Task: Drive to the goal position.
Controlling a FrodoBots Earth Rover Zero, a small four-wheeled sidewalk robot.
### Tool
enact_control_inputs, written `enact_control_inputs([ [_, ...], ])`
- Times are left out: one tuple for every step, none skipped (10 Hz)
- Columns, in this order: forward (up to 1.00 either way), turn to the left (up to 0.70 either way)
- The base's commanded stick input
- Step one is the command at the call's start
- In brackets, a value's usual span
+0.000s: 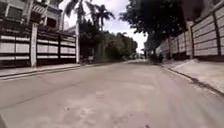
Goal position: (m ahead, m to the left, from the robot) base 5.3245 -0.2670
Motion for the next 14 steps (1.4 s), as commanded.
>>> enact_control_inputs([
  [0.7, 0.0],
  [0.7, 0.0],
  [0.7, 0.0],
  [0.7, 0.0],
  [0.7, 0.0],
  [0.7, 0.0],
  [0.7, 0.0],
  [0.7, 0.0],
  [0.7, 0.0],
  [0.7, 0.0],
  [0.7, 0.0],
  [0.7, 0.0],
  [0.7, 0.0],
  [0.7, 0.0],
])
